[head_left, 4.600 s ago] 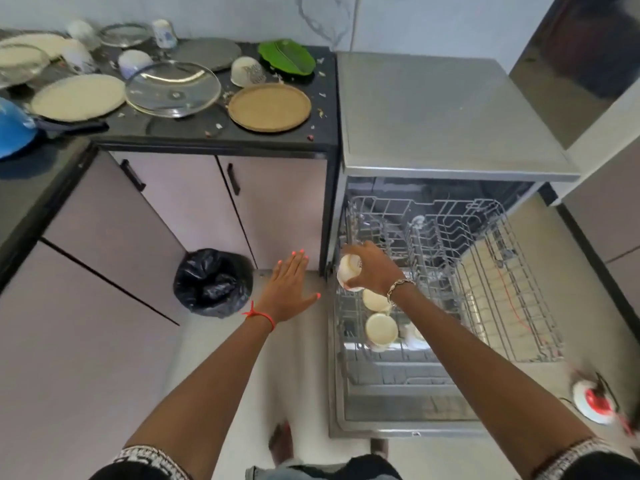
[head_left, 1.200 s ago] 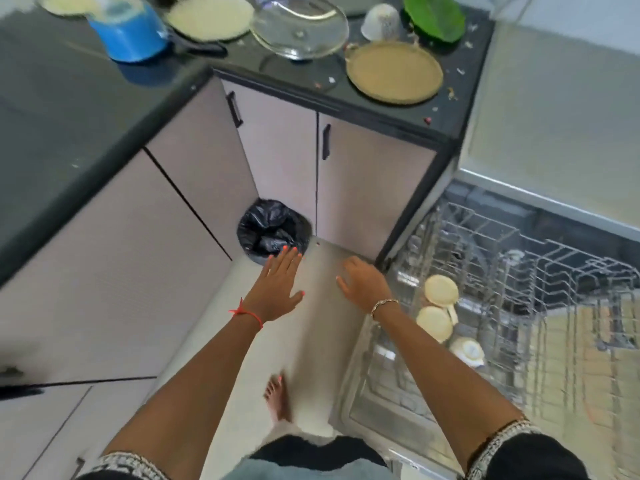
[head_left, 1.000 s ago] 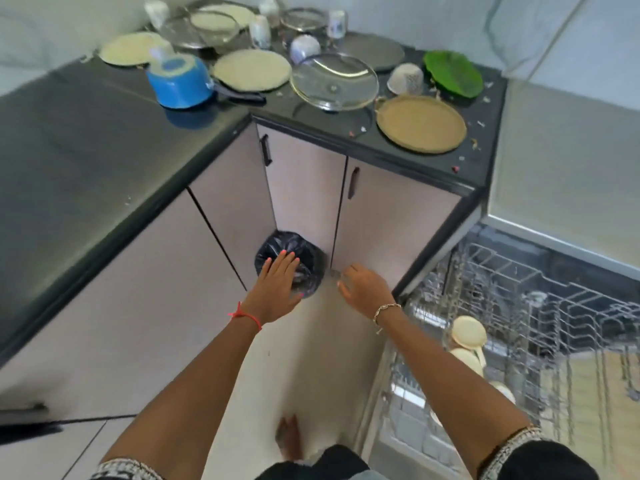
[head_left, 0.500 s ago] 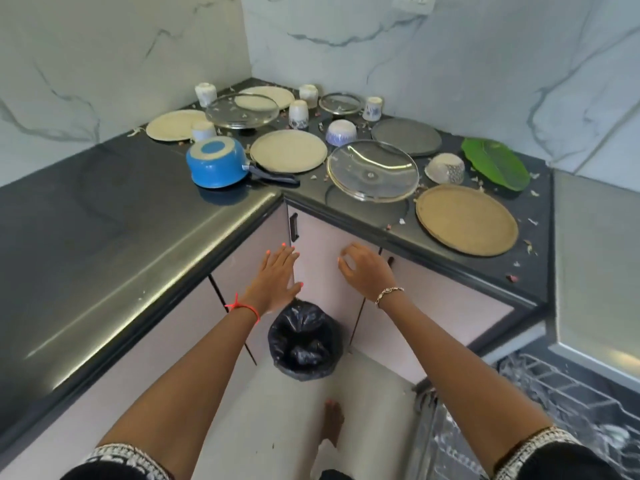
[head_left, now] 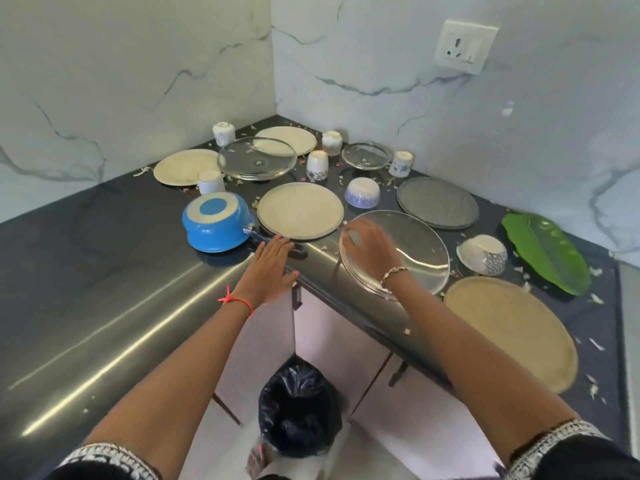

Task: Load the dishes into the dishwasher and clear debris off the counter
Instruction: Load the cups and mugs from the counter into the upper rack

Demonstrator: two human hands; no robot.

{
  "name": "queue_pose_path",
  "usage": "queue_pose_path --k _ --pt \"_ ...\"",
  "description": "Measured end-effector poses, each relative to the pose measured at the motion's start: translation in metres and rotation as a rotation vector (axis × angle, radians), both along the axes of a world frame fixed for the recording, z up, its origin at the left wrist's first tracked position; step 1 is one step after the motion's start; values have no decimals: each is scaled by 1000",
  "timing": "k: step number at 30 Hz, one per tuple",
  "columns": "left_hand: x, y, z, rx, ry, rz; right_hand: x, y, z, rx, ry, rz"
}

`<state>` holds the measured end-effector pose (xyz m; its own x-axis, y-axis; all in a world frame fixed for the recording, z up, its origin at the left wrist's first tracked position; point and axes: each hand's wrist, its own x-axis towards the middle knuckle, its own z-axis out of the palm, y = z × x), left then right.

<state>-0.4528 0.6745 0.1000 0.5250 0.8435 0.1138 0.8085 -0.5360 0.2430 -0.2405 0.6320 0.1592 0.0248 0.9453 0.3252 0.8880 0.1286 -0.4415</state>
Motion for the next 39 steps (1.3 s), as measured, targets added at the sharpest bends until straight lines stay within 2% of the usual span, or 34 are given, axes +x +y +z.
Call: queue_pose_path --k 10,16,21,27,32,39 --pt "-42 121 26 76 -136 90 -12 117 14 -17 -32 -22" --pt "-82 204 39 56 -149 152 -27 201 13 -193 -65 -27" --pt "-108 263 43 -45 -78 178 -27 269 9 -346 -56 -90" --pt "-128 306 35 -354 -31 189 -17 328 2 -436 -167 -133" --pt "-130 324 35 -348 -40 183 -5 364 -7 -525 -160 -157" --pt "-122 335 41 -364 74 199 1 389 -21 -632 -231 -158"
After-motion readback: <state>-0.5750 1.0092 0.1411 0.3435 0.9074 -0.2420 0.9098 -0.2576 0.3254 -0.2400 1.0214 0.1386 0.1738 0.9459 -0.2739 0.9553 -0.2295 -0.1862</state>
